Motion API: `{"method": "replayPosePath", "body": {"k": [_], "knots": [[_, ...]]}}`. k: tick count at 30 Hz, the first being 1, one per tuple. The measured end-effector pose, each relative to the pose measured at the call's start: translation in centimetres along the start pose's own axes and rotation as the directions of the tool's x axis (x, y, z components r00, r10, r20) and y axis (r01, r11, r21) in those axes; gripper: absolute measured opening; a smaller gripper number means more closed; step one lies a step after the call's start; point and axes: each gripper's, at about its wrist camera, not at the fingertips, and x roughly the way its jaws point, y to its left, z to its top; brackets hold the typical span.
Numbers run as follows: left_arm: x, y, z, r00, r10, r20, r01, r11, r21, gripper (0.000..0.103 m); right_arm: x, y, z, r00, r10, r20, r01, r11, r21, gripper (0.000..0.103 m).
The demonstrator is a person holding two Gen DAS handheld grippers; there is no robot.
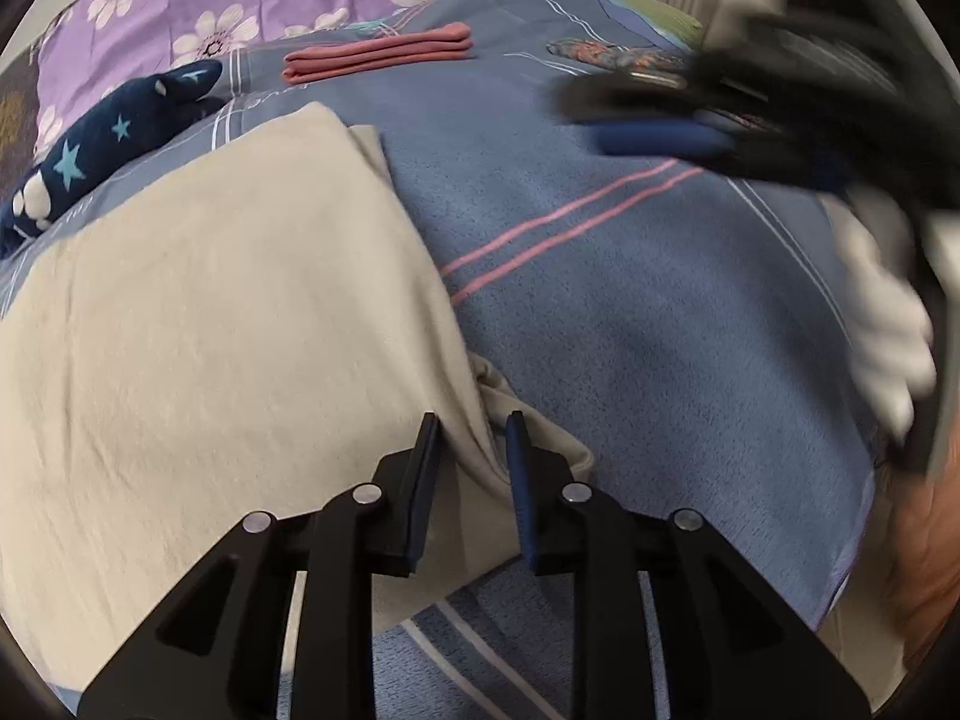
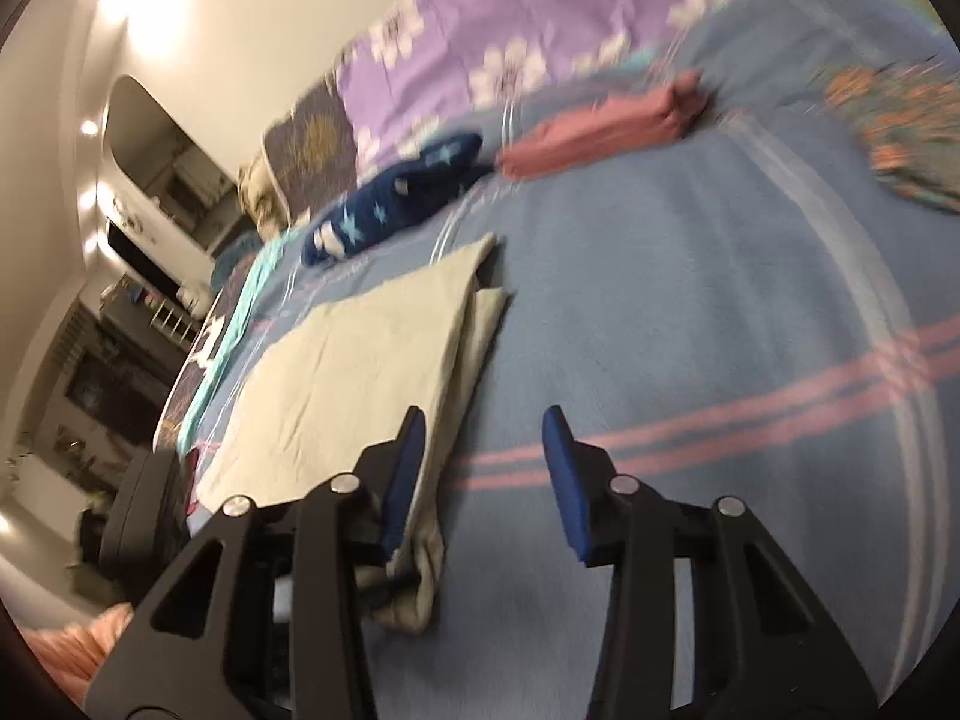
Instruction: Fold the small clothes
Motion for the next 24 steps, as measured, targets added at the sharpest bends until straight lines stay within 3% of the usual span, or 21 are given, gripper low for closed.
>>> {"method": "replayPosePath", "body": {"k": [4, 8, 10, 11, 12, 13, 16, 18, 21, 24], "knots": [[-0.4, 0.5, -0.4, 0.999, -0.037, -0.009, 0.037, 0.999, -0.01, 0.008, 4.5, 0.1, 2.4, 0.997, -0.043, -0.071, 0.042, 0.999, -0.016, 0.035], [-0.5, 0.9, -0.7, 0.998, -0.068, -0.008, 0.068, 0.998, -0.01, 0.007, 8.6, 0.2, 4.0, 0.985, 0.039, -0.168, -0.038, 0.999, 0.013, 0.035], [-0.4, 0.9, -0.6, 0.996, -0.085, -0.009, 0.085, 0.996, -0.009, 0.007, 10.1, 0.2, 4.4, 0.978, 0.059, -0.199, -0.057, 0.998, 0.018, 0.047], [-0.4, 0.9, -0.6, 0.996, -0.094, -0.008, 0.094, 0.996, -0.004, 0.007, 10.6, 0.2, 4.6, 0.98, 0.068, -0.189, -0.064, 0.998, 0.03, 0.047], [-0.4, 0.8, -0.6, 0.995, -0.104, -0.007, 0.104, 0.995, 0.001, 0.007, 10.6, 0.2, 4.9, 0.985, 0.055, -0.165, -0.049, 0.998, 0.039, 0.033], [-0.4, 0.9, -0.6, 0.993, -0.121, -0.007, 0.121, 0.993, 0.007, 0.007, 10.4, 0.2, 5.1, 0.989, 0.045, -0.141, -0.039, 0.998, 0.044, 0.006], [-0.3, 0.8, -0.4, 0.981, -0.194, -0.002, 0.194, 0.981, 0.01, 0.006, 8.1, 1.4, 6.1, 0.993, 0.115, 0.004, -0.115, 0.993, 0.011, 0.004], [0.0, 0.5, -0.3, 0.972, -0.233, -0.004, 0.233, 0.972, 0.012, 0.006, 8.2, 1.5, 6.3, 0.998, 0.045, 0.039, -0.045, 0.999, -0.017, 0.004], [0.5, -0.6, -0.4, 0.962, -0.272, -0.019, 0.273, 0.961, 0.041, 0.001, 10.7, -0.7, 5.9, 0.99, -0.136, 0.032, 0.137, 0.99, -0.037, 0.0], [0.5, -1.9, -0.5, 0.968, -0.249, -0.013, 0.249, 0.963, 0.103, 0.001, 10.2, -3.3, 5.6, 0.999, 0.022, 0.043, -0.025, 0.997, 0.068, 0.0]]}}
